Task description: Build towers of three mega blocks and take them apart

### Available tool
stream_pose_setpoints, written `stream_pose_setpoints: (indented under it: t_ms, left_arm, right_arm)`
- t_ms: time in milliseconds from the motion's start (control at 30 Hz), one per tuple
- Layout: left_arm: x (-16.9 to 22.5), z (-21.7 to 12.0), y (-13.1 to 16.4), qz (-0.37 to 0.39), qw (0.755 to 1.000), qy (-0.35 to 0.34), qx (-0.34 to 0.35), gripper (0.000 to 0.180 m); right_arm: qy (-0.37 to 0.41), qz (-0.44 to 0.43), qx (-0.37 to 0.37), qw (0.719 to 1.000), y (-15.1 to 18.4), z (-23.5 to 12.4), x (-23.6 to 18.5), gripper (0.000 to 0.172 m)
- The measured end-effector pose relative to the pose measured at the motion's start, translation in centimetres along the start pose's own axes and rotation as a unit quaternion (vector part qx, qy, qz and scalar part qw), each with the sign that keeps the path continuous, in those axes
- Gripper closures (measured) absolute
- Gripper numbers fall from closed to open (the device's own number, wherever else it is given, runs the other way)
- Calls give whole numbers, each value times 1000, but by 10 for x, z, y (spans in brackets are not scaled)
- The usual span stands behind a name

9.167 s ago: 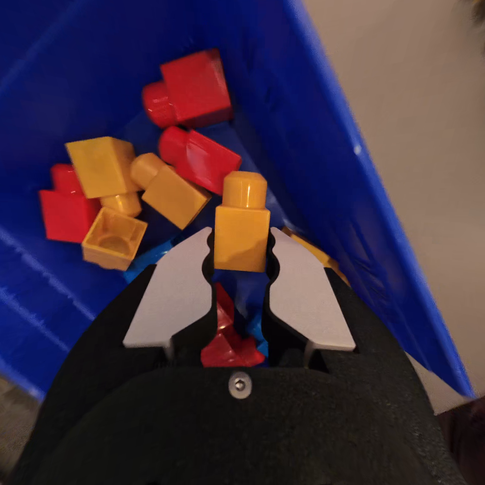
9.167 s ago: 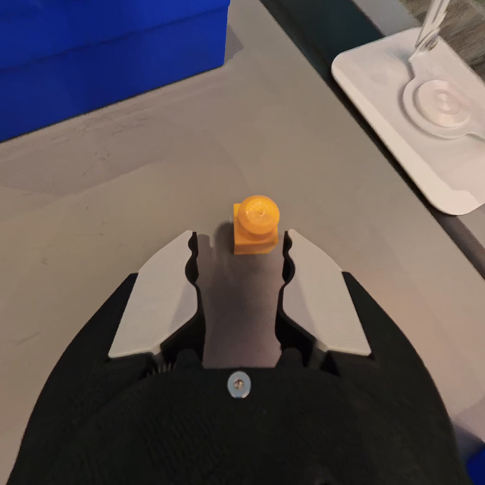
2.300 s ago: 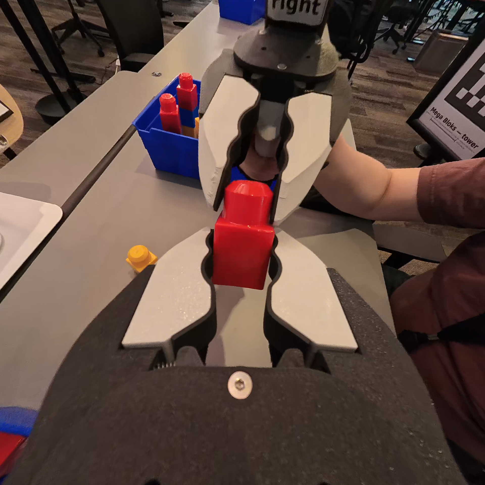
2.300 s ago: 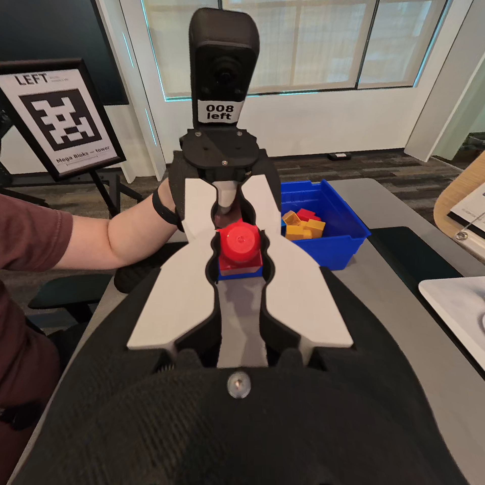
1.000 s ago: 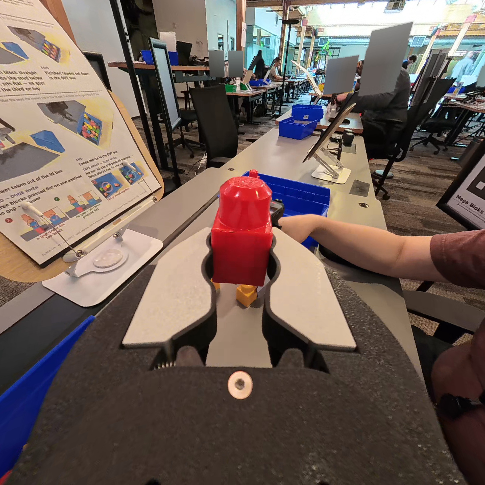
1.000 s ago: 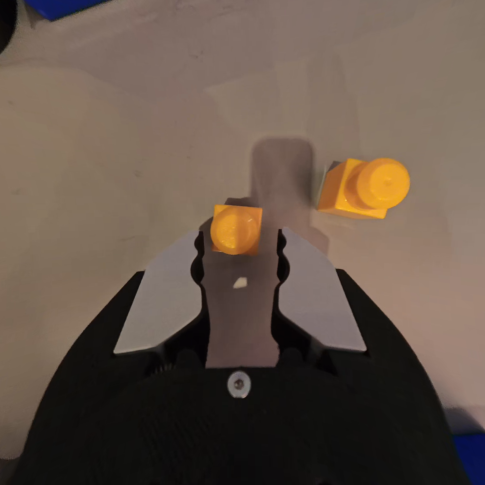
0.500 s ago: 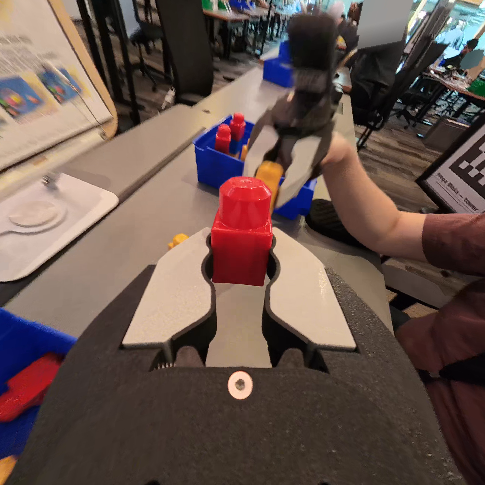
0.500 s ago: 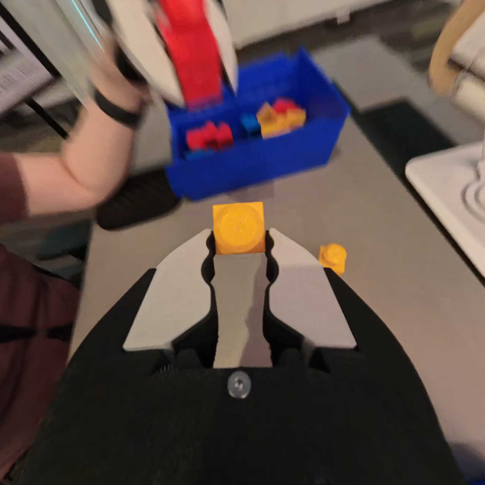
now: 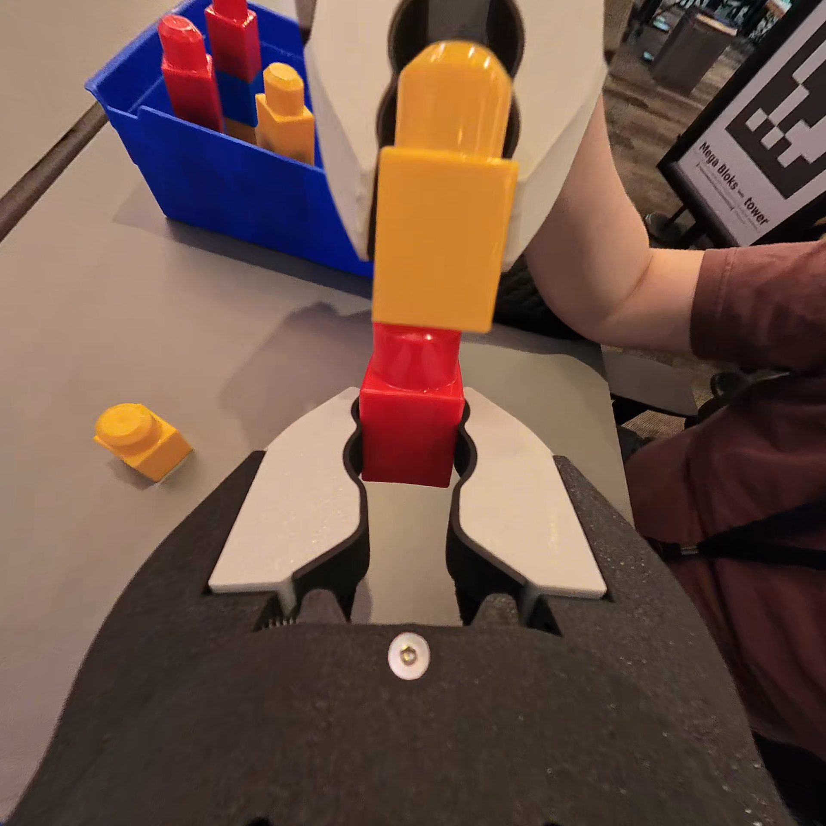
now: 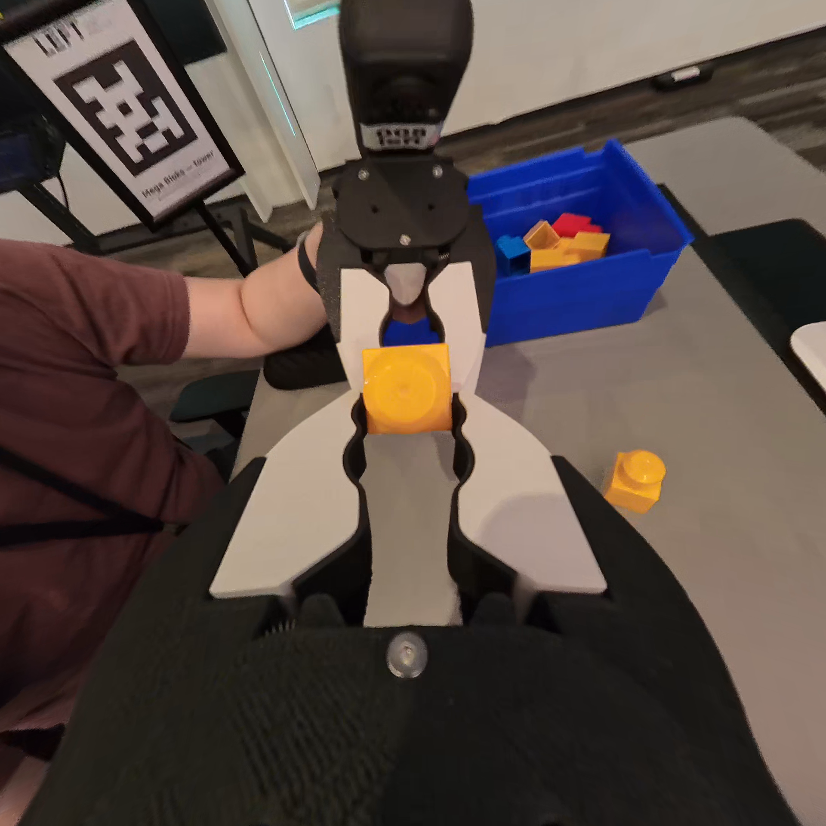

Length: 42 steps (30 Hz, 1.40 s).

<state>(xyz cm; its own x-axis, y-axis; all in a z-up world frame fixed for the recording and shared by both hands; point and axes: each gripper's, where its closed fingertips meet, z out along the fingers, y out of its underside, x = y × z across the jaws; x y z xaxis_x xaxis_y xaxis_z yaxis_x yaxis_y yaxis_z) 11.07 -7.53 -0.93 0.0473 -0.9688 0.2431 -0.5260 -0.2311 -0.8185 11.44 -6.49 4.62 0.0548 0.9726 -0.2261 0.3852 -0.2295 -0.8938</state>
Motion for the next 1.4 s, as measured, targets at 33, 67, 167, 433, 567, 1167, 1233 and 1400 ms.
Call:
stream_pose_setpoints:
  t_ms: [33,67,167,433,567,1167,1233,1400]
  left_arm:
    - [1,2,1,5,1000,-1,-7,143]
    - [3,3,2,12,1000,-2,-12,143]
    - [4,6,7,36,999,-18,-35,144]
    - [5,-9,-20,-5,999,-11,49,144]
    - [7,-18,-37,-24,994,-2,107,144]
    - [5,-13,-31,-34,997,-4,75,145]
    - [5,-15,-31,-31,997,-3,75,145]
    - [9,-15,-31,-20,997,1,72,145]
  right_arm:
    - [4,-2,-13,1000,4,3,1,135]
    - [-2,1,-24,1000,7,7,0,135]
    - [-17,16,-23,999,7,11,-3,135]
    - [-6,2,119,993,-37,9,1,134]
    - [-2,-12,197,980,-58,13,1,133]
    - [-16,-2,142,990,-42,16,1,134]
    - [-17,0,147,989,-43,17,1,134]
    - [-20,-10,138,990,-42,16,-3,134]
